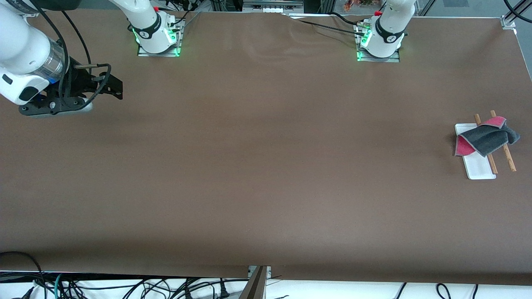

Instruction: Pass towel and hang on rack

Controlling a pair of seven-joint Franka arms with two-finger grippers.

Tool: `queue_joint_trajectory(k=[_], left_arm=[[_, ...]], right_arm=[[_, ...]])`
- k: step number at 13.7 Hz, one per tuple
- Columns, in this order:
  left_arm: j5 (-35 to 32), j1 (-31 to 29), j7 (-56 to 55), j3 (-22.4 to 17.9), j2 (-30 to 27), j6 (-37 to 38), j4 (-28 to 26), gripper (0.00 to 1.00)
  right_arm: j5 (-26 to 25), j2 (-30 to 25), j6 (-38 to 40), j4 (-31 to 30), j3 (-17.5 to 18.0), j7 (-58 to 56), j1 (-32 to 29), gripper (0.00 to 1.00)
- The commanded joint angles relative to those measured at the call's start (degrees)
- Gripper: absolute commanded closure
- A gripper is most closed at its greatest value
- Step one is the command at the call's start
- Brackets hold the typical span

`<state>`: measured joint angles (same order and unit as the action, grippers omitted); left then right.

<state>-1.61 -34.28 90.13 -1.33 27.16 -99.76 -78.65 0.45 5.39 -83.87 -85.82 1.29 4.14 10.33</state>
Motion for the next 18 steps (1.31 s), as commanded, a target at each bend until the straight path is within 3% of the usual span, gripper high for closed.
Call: queue_joint_trajectory(k=[1, 4, 7, 10, 15, 18], left_arm=[[-0.1, 3.9, -7.7, 1.3, -3.8, 3.9, -0.8, 0.00], [-0.1, 6.3, -20.0, 4.8, -7.7, 8.9, -0.9, 0.00], [-0.2, 13.3, -34.3, 4.7, -12.4, 11.4, -2.5, 0.00], [-0.1, 20.2, -55.3, 4.8, -19.1, 11.4, -10.1, 0.00], [3.5, 31.7, -90.1, 4.8, -26.2, 11.0, -16.3, 0.00], [6.2, 33.1, -98.0, 5.1, -29.7, 6.5, -19.9, 0.00]], right_arm=[[1.0, -0.1, -0.5, -0.3, 0.6, 0.2, -0.8, 0.00], [1.0, -0.1, -0.5, -0.3, 0.6, 0.2, -0.8, 0.00], [1.0, -0.1, -0.4, -0.3, 0.6, 0.2, -0.8, 0.00], [1.0, -0.1, -0.5, -0.3, 0.6, 0.2, -0.8, 0.00], [1.0, -0.1, -0.5, -0.3, 0.6, 0.2, -0.9, 0.00], [1.0, -0.1, -0.5, -0.3, 0.6, 0.2, -0.8, 0.00]])
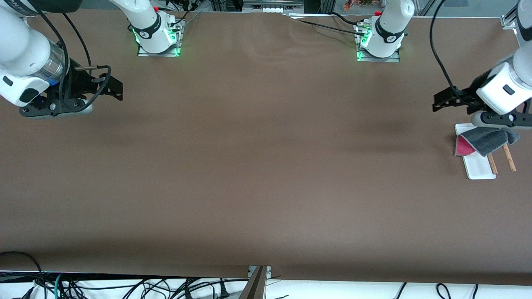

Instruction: Pass towel and hang on rack

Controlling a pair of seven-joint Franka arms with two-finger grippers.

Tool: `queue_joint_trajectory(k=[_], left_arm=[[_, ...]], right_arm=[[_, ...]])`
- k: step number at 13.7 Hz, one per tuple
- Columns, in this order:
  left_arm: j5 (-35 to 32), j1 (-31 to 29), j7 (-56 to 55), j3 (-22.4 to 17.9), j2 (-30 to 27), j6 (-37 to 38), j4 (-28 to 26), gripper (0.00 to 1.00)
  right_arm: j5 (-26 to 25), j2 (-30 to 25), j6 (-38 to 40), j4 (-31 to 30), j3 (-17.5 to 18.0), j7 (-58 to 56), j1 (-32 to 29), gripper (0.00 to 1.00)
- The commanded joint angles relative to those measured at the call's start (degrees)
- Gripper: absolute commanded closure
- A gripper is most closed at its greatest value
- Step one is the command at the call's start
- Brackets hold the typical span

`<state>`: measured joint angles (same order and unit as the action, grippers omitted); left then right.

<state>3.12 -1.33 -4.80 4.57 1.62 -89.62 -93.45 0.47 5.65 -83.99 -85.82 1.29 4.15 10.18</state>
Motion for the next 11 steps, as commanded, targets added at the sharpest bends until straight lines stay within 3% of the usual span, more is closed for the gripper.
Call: queue_joint_trajectory(k=[1, 4, 11], left_arm=[[0.7, 0.1, -2.7, -0.8, -4.5, -5.7, -5.9, 0.00], [-5.0, -0.2, -1.4, 0.1, -5.9, -5.8, -7.2, 0.00], [-4.9, -0.6, -1.9, 1.1, -6.8, -6.2, -8.5, 0.00]], right_arm=[[0.9, -0.4, -0.6, -0.3, 0.6, 0.2, -0.7, 0.00], [0.9, -0.4, -0.6, -0.3, 0.6, 0.2, -0.8, 0.00], [0.9, -0.4, -0.6, -0.3, 0.6, 0.2, -0.7, 0.00]])
